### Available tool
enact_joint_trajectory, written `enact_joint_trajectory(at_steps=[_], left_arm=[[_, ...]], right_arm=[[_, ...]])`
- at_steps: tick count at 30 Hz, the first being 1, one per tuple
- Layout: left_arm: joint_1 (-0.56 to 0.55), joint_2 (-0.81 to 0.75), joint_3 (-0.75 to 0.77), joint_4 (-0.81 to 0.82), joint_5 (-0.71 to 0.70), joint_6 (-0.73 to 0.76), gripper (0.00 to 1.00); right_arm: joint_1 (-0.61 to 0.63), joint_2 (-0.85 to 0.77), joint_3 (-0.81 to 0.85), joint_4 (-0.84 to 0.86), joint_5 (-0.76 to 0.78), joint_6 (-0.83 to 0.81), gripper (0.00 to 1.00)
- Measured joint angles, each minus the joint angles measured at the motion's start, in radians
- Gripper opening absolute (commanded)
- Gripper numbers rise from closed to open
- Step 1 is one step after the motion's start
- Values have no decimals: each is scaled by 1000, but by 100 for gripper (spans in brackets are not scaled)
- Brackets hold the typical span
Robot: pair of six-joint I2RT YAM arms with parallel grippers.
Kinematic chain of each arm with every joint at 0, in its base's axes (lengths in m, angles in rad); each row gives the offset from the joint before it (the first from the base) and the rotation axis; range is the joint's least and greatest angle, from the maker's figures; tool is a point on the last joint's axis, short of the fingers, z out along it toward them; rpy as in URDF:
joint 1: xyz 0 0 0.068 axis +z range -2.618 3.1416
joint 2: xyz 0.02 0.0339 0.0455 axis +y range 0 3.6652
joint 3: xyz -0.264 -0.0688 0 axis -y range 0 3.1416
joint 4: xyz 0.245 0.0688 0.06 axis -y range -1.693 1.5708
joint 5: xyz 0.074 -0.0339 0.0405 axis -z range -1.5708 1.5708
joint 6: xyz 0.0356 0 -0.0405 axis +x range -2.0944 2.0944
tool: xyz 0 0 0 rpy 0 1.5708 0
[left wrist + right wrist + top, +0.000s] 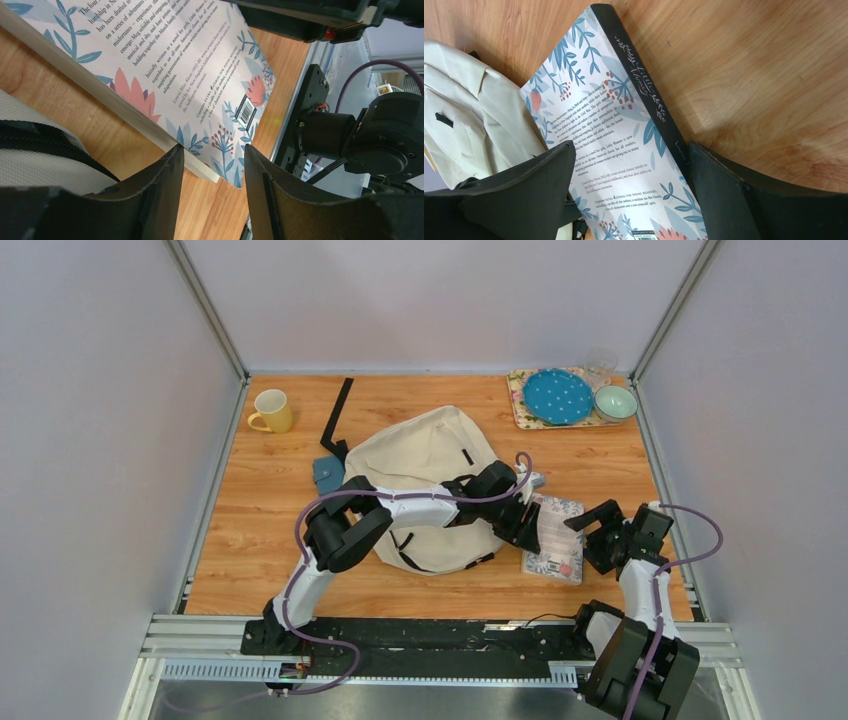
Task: Pack the student bag
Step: Pick up the book from the center of the board.
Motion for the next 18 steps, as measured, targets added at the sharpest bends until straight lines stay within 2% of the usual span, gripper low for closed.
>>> enact_joint_trajectory(at_steps=[1,2,4,8,12,18], left_arm=[[0,-3,0,3,0,0,54],[0,-6,0,8,0,0,49],[0,-8,0,18,2,-2,47],[1,-8,-2,48,7,-20,52],[1,-8,-3,55,10,-30,53],[0,-6,21,-9,-3,-29,53]], right_arm=[[0,0,0,0,0,0,90],[0,0,0,0,0,0,90],[0,0,0,0,0,0,90],[0,0,0,0,-1,0,90],[0,0,0,0,-1,-2,90],[0,0,0,0,-2,-4,90]])
